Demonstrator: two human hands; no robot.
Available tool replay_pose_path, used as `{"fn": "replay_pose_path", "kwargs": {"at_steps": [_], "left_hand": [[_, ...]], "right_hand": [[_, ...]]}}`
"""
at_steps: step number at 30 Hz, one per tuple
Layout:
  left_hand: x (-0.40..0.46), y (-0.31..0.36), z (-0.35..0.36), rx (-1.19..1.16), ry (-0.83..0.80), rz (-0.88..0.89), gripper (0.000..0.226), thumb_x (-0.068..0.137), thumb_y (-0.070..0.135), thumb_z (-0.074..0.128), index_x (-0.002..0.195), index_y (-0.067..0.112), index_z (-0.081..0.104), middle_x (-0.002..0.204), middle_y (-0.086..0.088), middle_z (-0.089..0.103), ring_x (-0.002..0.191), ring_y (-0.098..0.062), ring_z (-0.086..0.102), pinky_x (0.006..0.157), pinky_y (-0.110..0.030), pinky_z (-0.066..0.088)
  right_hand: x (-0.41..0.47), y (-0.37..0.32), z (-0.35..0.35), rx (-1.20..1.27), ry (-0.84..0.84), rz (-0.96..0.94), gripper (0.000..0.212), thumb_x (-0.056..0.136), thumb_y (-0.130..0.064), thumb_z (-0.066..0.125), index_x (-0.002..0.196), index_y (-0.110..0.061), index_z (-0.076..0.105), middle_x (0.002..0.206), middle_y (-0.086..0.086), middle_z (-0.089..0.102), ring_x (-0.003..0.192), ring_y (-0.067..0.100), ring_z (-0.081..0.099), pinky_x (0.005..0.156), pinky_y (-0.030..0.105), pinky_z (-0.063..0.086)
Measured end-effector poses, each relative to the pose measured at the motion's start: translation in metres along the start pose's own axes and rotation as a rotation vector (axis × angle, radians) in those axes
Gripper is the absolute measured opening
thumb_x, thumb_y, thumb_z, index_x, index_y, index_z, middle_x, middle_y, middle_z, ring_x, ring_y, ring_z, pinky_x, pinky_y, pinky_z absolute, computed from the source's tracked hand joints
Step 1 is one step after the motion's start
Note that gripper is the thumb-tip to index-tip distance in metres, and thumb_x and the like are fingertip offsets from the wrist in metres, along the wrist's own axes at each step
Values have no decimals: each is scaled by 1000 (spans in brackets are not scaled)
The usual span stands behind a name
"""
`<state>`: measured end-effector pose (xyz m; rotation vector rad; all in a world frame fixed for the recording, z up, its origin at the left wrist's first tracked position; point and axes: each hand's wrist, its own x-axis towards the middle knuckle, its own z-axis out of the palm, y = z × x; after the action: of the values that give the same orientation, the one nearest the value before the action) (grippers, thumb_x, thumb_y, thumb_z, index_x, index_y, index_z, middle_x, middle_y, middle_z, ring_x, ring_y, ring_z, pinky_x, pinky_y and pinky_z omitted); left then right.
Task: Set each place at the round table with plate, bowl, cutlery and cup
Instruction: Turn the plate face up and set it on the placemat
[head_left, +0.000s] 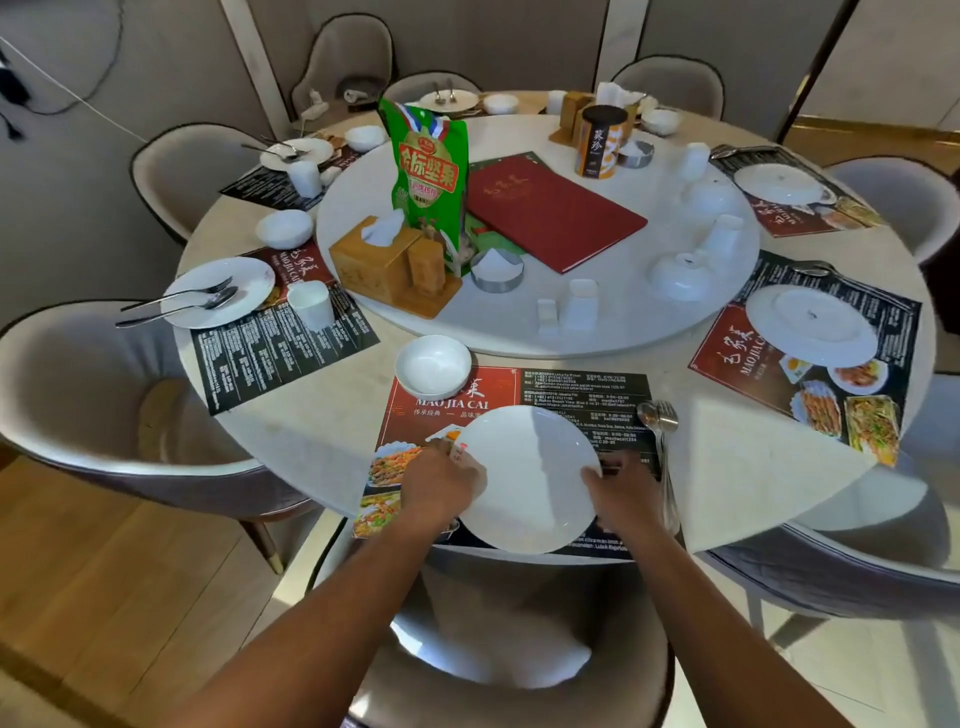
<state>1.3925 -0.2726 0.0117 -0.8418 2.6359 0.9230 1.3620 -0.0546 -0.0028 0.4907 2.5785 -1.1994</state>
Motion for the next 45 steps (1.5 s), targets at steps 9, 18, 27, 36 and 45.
{"fn": "replay_pose_path", "kwargs": {"at_steps": [9,18,27,36,45], "left_hand": [[-14,-32,5,-258,-118,-55,50,93,14,60,140,16,43,127,-10,62,103,-33,68,83,-46,61],[8,-32,-14,-95,-102,15,50,92,15,64,138,22,47,133,-5,61,107,-32,67,94,-44,57],[18,-27,-24,-15,-153,180,51,97,10,58,145,20,48,138,-6,60,112,-33,63,92,-46,58],[17,-22,-16,-61,-97,130,46,99,9,55,144,18,49,142,-6,57,125,-31,56,107,-44,45],[15,-20,-14,-36,-93,125,45,100,11,55,144,18,49,141,-6,58,124,-31,57,105,-42,46]], "right_hand": [[-23,2,12,-1,6,48,32,74,-24,62,106,-26,65,87,-2,72,75,22,70,70,37,59],[-32,-6,16,-90,49,-54,47,87,-30,58,132,-24,48,105,3,70,100,30,64,75,33,41],[-43,4,16,-46,1,-83,48,75,-21,66,121,-32,62,86,-8,67,84,18,63,60,22,40],[-36,13,10,5,-58,-135,48,81,-8,57,122,-33,64,61,-7,63,60,14,64,58,24,45],[-31,16,11,22,-72,-130,48,83,-11,58,126,-33,62,68,-4,67,67,17,67,67,29,52]]}}
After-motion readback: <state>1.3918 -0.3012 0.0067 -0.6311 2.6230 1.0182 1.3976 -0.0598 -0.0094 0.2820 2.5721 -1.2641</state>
